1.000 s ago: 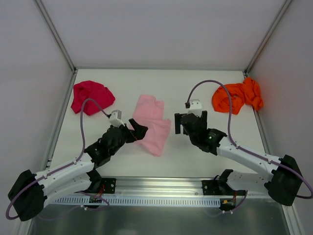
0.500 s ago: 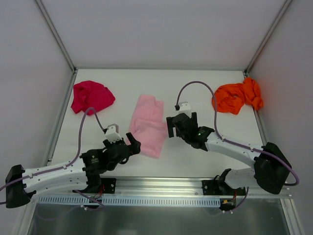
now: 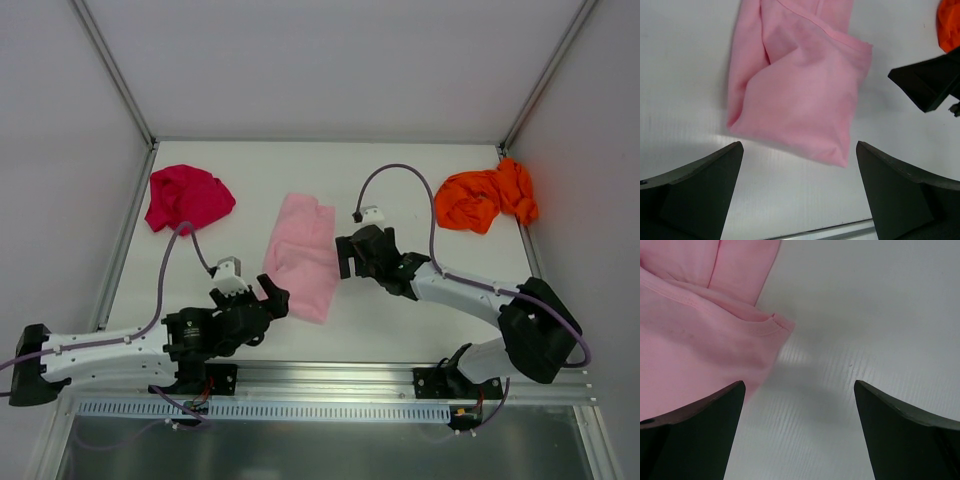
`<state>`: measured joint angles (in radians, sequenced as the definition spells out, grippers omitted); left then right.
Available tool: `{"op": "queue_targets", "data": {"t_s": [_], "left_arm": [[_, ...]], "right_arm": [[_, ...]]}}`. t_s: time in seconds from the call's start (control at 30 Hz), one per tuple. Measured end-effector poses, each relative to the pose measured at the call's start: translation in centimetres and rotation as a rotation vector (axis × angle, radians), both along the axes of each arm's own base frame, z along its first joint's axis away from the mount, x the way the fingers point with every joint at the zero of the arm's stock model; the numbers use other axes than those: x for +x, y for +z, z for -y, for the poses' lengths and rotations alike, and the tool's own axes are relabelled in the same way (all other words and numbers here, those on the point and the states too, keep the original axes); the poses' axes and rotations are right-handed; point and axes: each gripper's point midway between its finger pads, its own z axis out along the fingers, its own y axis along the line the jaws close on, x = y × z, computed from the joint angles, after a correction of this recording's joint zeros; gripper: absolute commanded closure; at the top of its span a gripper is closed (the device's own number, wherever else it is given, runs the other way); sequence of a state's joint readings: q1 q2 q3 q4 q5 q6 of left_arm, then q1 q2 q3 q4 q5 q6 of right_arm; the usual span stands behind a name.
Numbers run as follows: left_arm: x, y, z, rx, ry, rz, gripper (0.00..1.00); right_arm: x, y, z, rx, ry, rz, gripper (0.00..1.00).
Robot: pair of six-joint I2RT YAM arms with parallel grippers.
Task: Fold and stack the t-shirts
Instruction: Grab one side of the 2/3 rectangular tshirt with left arm
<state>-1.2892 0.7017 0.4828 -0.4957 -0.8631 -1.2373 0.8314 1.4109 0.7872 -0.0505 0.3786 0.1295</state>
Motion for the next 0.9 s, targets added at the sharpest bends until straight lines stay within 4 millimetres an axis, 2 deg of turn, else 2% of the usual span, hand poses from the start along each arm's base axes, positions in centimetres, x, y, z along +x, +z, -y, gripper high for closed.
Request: {"op": "queue_targets", "data": {"t_s": [0.17,0.27,0.4,0.57,0.67,0.73,0.9], "left_arm": [[-1.7,-1.8,3.4,0.010,-0.111,-0.014,0.01],[-2.9,-1.9,5.0,-0.016,-0.164,-0.010,0.01],[-3.7,-2.1,5.3,-0.044,-0.135,0.001,0.01],[-2.9,-3.7,4.4,0.009,-0.049,0.018,0.01],[-2.6,-4.4,4.1,0.060,-0.025,0.034,0.01],[-2.4,-4.6,4.3,0.081,-0.016,0.040,0.01],[-2.1,-5.2,4.7,0.110,0.005,0.056,0.01]], "right_arm": [[0.0,-0.5,-0.5,0.009,0.017,-0.019,0.04],[-0.1,-0.5,-0.7,0.013,0.022,-0.022,0.05],[0.0,-0.3,-0.8,0.020,0.024,-0.018,0.06],[0.0,0.2,-0.7,0.024,0.021,-0.009,0.06],[0.1,1.8,0.2,0.023,-0.003,0.029,0.05],[0.2,3.6,1.1,0.006,-0.024,0.058,0.05],[0.8,11.6,2.4,0.073,-0.071,0.205,0.05]]}}
